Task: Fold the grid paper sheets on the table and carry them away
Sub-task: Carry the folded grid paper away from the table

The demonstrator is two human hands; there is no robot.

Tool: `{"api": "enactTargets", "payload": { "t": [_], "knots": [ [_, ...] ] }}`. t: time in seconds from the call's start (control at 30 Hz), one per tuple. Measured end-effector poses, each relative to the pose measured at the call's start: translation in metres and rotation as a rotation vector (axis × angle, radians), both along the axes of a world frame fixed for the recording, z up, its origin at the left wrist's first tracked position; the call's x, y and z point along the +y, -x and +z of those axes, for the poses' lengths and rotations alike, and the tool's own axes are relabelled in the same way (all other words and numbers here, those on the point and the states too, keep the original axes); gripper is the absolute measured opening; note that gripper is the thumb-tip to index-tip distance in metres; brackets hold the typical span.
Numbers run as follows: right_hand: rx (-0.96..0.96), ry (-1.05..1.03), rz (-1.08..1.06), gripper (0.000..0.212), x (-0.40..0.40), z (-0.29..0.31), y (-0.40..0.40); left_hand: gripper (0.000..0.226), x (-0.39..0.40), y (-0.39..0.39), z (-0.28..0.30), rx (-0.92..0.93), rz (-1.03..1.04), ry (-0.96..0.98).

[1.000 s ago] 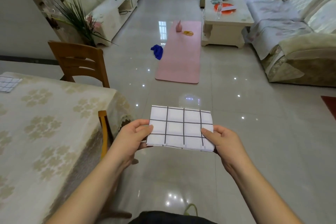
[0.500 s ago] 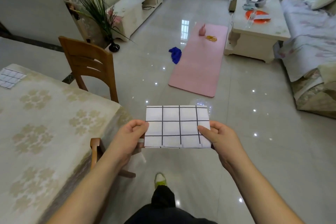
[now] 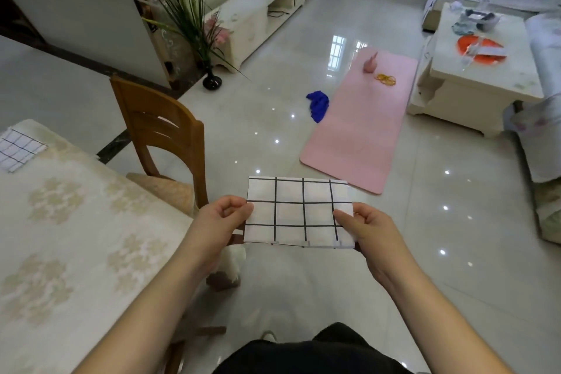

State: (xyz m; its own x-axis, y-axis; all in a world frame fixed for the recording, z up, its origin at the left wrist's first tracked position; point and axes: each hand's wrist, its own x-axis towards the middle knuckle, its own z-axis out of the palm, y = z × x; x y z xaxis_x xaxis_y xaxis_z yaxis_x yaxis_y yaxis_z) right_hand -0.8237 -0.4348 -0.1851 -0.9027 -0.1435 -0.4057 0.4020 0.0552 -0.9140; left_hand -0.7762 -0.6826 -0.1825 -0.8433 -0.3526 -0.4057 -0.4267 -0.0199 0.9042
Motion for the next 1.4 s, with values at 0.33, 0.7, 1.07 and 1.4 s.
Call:
{"api": "enactTargets", "payload": {
  "t": [0.33,0.7,1.07,1.4],
  "knots": [
    [-0.001,0.061,0.062,0.011,0.019,-0.021,0.177,0.011,0.023,0.148,-0.009,-0.017,0.054,-0.075],
    [-0.022,0.031,0.241,0.011,-0.004,-0.010,0.319,0.008,0.007,0.246,-0.012,-0.045,0.250,-0.114],
    [-0.042,-0.019,0.455,0.008,-0.120,-0.016,0.434,0.006,-0.073,0.320,-0.025,0.027,0.565,-0.105],
    [-0.030,-0.053,0.532,0.022,-0.248,-0.017,0.539,0.004,-0.182,0.409,-0.012,0.070,0.611,-0.083]
  ]
}}
